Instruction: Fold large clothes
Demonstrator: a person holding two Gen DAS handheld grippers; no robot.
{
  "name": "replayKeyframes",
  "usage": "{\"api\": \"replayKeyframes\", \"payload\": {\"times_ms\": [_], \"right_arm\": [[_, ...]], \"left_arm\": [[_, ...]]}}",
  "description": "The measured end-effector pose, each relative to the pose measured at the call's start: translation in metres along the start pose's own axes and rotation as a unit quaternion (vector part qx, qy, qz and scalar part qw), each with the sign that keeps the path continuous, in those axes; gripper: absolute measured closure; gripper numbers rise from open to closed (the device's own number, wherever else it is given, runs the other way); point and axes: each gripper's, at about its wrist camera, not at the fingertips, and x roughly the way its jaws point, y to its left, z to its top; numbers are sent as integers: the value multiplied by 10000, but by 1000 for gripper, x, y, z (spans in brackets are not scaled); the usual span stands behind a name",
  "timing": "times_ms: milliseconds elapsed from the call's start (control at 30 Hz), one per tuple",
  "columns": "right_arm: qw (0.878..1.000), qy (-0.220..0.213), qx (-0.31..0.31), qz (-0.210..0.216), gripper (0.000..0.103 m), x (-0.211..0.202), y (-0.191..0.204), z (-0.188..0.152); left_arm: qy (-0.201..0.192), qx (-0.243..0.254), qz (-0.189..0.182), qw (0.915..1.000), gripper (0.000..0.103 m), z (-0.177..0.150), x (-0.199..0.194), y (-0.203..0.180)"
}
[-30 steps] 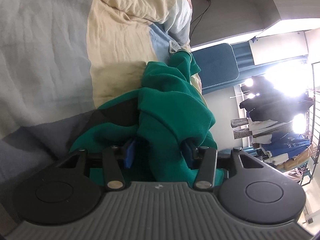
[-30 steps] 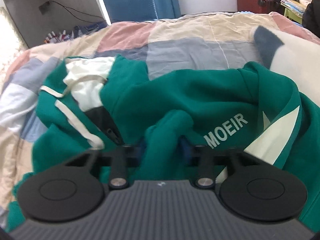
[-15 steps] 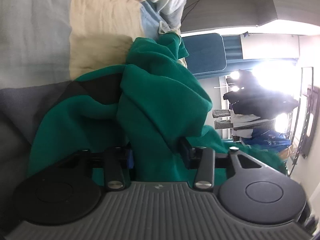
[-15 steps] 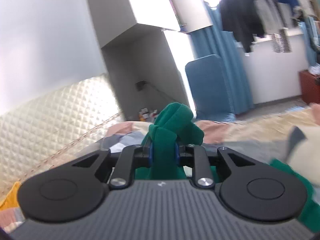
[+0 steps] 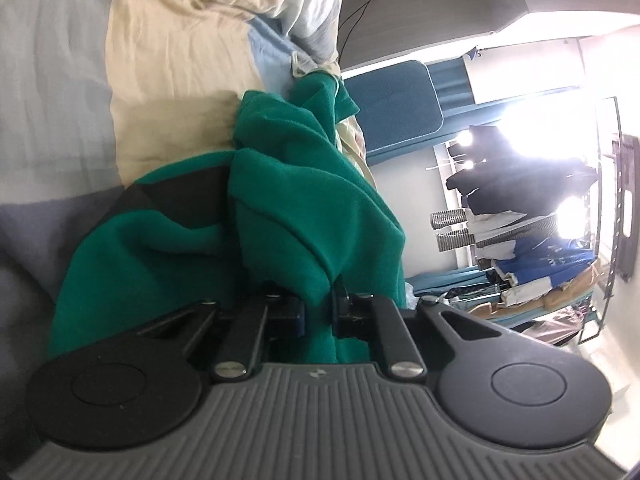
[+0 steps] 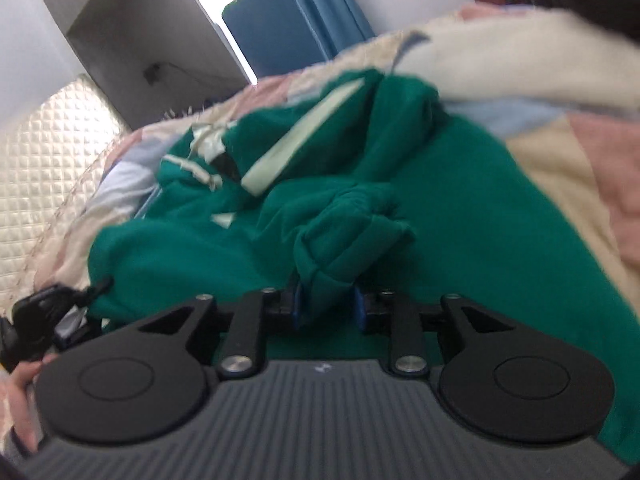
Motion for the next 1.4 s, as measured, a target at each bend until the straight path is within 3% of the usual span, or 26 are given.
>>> {"api": "replayKeyframes", "payload": {"times_ms": [67,200,400,567,667,900,967,1033,1100,1233,1400], "right_arm": [[10000,-7,58,-62,66,-3,0,-1],[9995,-273,-6,-162,36,-13,1,2],[9980,-618,126,84,36,-27,-4,11],[9981,-528,48,300,36,-17,0,13],[9982,-454,-108,375,36,-6,6,14],[9942,-468,-689,675,36,9,26,13],[9917,-501,-903,766,36,10,34,10],[9888,-553,-1108,833,36,10,41,8],[9854,-670,-1338,809,36,10,48,6],[9775,-883,-1789,682,37,7,59,0],[9691,-986,-2158,673,37,10,70,-7]], "left_arm": [[-26,-17,0,10000,91,1,-2,0],[-141,23,2,9999,93,5,-8,-1],[-365,2,-85,9993,94,16,-26,-2],[-761,-15,230,9968,94,32,-34,6],[-1003,87,708,9924,94,41,-33,15],[-927,57,920,9914,91,45,-33,23],[-811,56,939,9923,84,45,-39,18],[-753,79,953,9926,61,44,-42,14],[-829,244,1043,9908,51,39,-54,6],[-1117,656,1224,9840,48,24,-76,-14],[-1379,1810,1421,9633,48,7,-86,-50]]}}
